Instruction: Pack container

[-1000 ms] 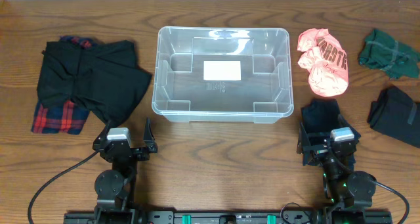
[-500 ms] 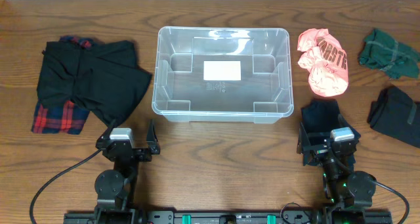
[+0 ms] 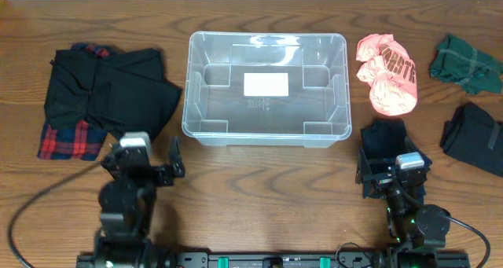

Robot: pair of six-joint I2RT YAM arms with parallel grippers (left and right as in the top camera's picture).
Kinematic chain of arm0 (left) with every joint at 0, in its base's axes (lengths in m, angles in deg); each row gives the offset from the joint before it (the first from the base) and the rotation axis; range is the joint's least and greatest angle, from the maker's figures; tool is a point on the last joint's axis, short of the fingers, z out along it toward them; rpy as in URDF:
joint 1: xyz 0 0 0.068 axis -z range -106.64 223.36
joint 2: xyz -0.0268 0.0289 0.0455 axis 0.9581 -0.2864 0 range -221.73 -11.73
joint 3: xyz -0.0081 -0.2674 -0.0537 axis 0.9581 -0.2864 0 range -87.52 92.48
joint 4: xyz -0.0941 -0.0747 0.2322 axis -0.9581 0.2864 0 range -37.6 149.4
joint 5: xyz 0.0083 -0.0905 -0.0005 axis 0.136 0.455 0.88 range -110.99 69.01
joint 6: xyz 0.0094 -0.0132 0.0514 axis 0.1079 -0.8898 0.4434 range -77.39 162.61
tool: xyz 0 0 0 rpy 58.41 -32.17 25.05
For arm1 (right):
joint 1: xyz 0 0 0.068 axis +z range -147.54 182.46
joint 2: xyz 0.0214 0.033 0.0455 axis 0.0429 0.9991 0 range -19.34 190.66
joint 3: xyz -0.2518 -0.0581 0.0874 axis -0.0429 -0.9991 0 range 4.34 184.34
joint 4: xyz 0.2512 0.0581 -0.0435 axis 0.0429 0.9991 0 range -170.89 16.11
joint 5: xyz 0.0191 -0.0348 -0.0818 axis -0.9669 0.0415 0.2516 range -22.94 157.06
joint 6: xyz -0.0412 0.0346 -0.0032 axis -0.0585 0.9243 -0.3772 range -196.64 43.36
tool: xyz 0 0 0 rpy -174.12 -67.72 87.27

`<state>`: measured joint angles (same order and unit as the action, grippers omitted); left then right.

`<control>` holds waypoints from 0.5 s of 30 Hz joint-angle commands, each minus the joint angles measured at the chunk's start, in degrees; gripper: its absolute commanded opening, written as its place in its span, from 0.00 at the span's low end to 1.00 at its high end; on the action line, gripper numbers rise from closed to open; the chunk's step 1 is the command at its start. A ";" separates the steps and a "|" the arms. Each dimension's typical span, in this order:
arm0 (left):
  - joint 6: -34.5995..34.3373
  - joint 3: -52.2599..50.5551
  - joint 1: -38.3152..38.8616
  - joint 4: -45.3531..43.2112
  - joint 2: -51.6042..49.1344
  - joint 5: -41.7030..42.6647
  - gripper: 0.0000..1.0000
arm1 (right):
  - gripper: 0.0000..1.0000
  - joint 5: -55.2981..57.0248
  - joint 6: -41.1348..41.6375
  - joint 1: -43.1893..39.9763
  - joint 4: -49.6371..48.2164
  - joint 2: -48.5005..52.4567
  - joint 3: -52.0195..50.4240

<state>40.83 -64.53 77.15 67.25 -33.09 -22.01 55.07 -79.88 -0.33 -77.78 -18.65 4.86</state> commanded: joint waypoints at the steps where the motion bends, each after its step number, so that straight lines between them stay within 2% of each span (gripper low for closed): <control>1: -3.02 10.38 -0.26 3.21 -9.27 -5.95 0.98 | 0.99 0.15 -0.68 -0.52 0.07 -0.35 -0.20; 7: -7.04 28.15 -1.46 12.70 -24.65 -6.86 0.98 | 0.99 0.15 -0.68 -0.52 0.07 -0.35 -0.20; 11: -7.10 34.49 -1.86 13.88 -30.16 1.38 0.98 | 0.99 0.17 -0.68 -0.52 0.07 -0.35 -0.20; 13: -7.10 34.95 -1.86 14.82 -31.12 7.52 0.98 | 0.99 0.15 -0.68 -0.52 0.07 -0.35 -0.20; 15: -7.10 34.91 -1.86 17.53 -31.82 9.44 0.98 | 0.99 0.15 -0.68 -0.52 0.07 -0.35 -0.20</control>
<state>34.69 -30.39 75.45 82.64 -64.09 -19.58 55.10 -79.88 -0.31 -77.78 -18.65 4.86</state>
